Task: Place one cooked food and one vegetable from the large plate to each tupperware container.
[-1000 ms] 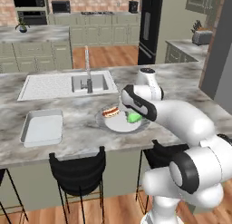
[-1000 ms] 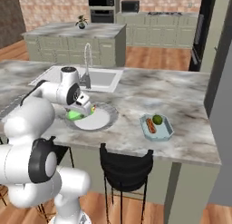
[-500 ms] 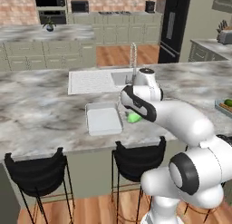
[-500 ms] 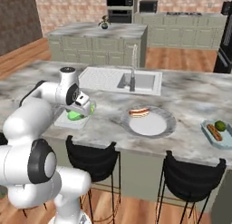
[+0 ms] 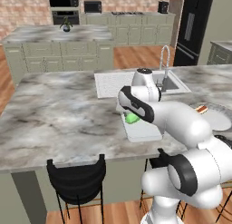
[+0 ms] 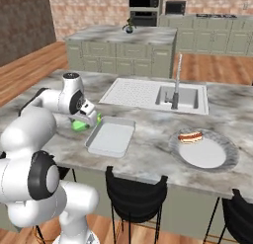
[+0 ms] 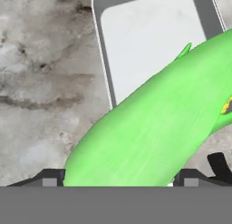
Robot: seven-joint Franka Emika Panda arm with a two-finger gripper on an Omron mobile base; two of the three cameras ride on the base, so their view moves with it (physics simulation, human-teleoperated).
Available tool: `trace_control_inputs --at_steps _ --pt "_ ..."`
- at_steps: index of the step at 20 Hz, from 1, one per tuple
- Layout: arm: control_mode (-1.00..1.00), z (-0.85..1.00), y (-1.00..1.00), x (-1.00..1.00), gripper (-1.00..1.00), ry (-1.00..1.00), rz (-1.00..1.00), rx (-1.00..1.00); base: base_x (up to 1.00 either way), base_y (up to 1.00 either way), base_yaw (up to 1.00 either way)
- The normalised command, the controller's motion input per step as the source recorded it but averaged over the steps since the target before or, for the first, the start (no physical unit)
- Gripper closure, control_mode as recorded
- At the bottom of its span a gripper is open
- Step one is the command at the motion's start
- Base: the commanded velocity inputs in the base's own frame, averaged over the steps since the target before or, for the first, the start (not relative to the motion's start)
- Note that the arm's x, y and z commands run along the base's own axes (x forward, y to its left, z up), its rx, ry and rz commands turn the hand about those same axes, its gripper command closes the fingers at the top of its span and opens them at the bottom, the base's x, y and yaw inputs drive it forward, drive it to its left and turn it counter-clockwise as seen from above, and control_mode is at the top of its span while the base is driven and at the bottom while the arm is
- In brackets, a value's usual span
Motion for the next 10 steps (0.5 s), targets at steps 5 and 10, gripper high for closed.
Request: trace_control_inputs --at_steps 5,10 --pt "1.00 0.00 0.00 0.00 1.00 0.00 0.00 0.00 0.74 0.02 0.00" --pt "1.00 0.00 0.00 0.00 1.00 0.00 0.00 0.00 0.84 0.04 -0.09"
